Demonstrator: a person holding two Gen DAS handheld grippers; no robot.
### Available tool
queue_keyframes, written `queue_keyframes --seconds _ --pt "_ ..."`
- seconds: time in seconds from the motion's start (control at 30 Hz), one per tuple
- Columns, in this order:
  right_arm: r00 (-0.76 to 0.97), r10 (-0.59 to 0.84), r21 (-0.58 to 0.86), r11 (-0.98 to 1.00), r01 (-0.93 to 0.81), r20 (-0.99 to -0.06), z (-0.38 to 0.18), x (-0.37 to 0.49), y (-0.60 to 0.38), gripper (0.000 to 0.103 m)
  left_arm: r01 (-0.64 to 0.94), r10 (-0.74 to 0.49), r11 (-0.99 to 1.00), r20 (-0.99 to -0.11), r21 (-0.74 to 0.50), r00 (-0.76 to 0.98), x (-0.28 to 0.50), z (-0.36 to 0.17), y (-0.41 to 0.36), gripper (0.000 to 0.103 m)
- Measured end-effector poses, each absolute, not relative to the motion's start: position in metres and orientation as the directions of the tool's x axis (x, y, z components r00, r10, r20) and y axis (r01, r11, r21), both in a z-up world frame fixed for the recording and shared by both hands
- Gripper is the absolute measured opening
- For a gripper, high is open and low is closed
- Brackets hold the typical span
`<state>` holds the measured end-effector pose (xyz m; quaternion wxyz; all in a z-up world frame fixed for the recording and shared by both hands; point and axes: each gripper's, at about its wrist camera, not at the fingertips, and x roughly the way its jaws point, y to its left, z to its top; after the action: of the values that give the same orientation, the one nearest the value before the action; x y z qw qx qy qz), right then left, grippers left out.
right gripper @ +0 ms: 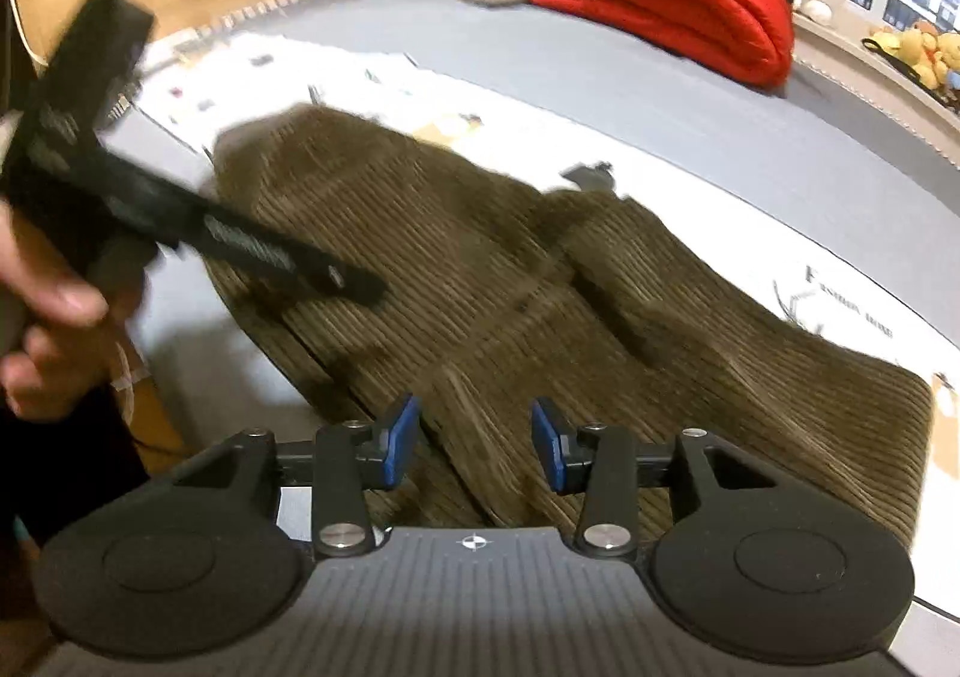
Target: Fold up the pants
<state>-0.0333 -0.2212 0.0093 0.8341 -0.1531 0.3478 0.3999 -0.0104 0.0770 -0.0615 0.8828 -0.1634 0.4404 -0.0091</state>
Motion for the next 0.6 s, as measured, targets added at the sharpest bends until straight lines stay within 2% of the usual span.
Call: queue_keyframes --seconds 0.27,0.33,0.37,0.5,0.6 --pt "0.448 0.425 -0.143 0.581 -0.802 -0.787 -0.032 -0.028 -0.183 0.044 -0.138 -0.140 0.951 -0.785 -0.276 0.604 -0.009 -0.066 0.076 0.053" --pt "0.421 0.451 -0.108 0.571 -0.814 -0.787 -0.033 -0.025 -0.186 0.017 -0.146 -0.135 0.950 -0.786 -0.275 0.603 -0.009 -0.067 0.078 0.053" --pt "0.429 0.468 -0.111 0.565 -0.818 -0.773 -0.029 -0.027 -0.188 0.011 -0.150 -0.134 0.949 -0.786 -0.276 0.603 -0.009 -0.067 0.079 0.053" --pt "0.457 0.576 -0.129 0.519 -0.845 -0.678 0.000 -0.047 -0.208 0.011 -0.161 -0.136 0.944 -0.784 -0.288 0.606 -0.009 -0.067 0.082 0.053" --pt "0.400 0.581 -0.156 0.424 -0.892 -0.709 -0.008 -0.065 -0.212 0.011 -0.160 -0.142 0.943 -0.786 -0.292 0.601 -0.007 -0.067 0.079 0.053"
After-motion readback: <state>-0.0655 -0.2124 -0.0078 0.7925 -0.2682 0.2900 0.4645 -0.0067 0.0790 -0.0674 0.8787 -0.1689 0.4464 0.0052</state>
